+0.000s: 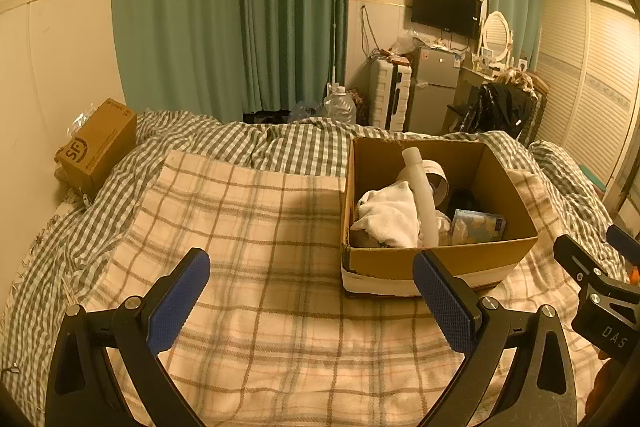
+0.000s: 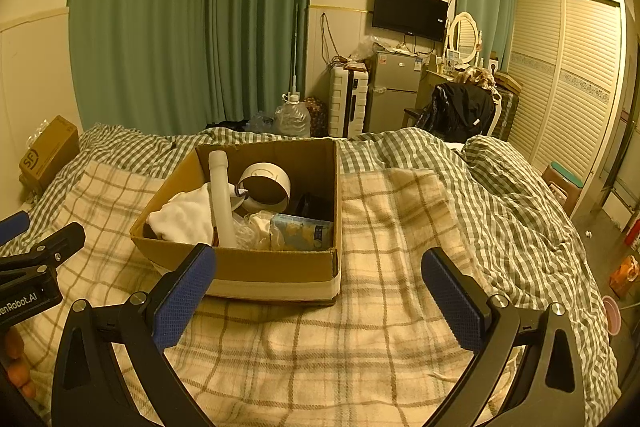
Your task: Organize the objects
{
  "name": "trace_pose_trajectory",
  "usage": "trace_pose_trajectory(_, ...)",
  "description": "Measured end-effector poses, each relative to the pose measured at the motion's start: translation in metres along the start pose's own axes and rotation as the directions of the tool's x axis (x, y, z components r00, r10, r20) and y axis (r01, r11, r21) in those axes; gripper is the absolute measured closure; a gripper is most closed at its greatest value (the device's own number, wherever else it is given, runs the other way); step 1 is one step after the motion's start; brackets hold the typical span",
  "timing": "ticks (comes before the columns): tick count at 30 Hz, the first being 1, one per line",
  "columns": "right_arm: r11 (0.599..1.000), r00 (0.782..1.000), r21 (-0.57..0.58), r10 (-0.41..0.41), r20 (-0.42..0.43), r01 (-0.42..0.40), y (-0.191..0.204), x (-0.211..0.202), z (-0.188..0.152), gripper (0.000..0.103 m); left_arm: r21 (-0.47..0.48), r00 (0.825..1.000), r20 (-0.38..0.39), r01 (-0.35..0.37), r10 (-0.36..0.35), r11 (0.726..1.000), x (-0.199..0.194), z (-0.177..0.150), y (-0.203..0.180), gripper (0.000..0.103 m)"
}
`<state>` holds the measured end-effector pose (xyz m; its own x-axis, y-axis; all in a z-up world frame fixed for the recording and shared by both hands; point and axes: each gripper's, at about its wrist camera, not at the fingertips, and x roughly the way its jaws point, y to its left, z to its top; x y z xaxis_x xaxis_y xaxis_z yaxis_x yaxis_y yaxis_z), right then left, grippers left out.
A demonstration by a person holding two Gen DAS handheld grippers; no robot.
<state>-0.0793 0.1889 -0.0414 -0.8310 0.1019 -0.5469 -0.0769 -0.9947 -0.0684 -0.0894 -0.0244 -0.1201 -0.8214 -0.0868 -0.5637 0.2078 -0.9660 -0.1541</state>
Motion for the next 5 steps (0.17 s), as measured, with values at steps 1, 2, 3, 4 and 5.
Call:
trace_pose_trajectory(1, 1.000, 1.000, -0.001, 0.000, -0.001, 0.000, 0.0006, 0.0001, -0.0007, 0.000, 0.001, 1.000, -0.001, 0.001, -0.001, 1.000, 0.0004, -0.0001, 0.0003, 0.000)
trace_pose_trajectory(2, 1.000, 1.000, -0.001, 0.001, -0.002, -0.001, 0.0003, 0.0007, -0.0011, 0.000, 0.004, 1.000, -0.003, 0.001, -0.001, 1.000, 0.0004, -0.0003, 0.0001, 0.000)
trace_pose_trajectory(3, 1.000, 1.000, -0.001, 0.002, -0.002, -0.002, 0.0003, 0.0008, -0.0010, 0.000, 0.006, 1.000, -0.003, 0.000, 0.000, 1.000, 0.0009, -0.0002, -0.0003, 0.000)
trace_pose_trajectory(4, 1.000, 1.000, -0.001, 0.004, -0.004, -0.004, 0.0007, 0.0010, -0.0018, 0.000, 0.008, 1.000, -0.002, -0.002, 0.002, 1.000, 0.0010, -0.0004, -0.0005, 0.000)
trace_pose_trajectory(5, 1.000, 1.000, -0.001, 0.004, -0.005, -0.004, 0.0003, 0.0017, -0.0022, 0.000, 0.010, 1.000, -0.001, -0.004, 0.004, 1.000, 0.0011, -0.0005, -0.0009, 0.000)
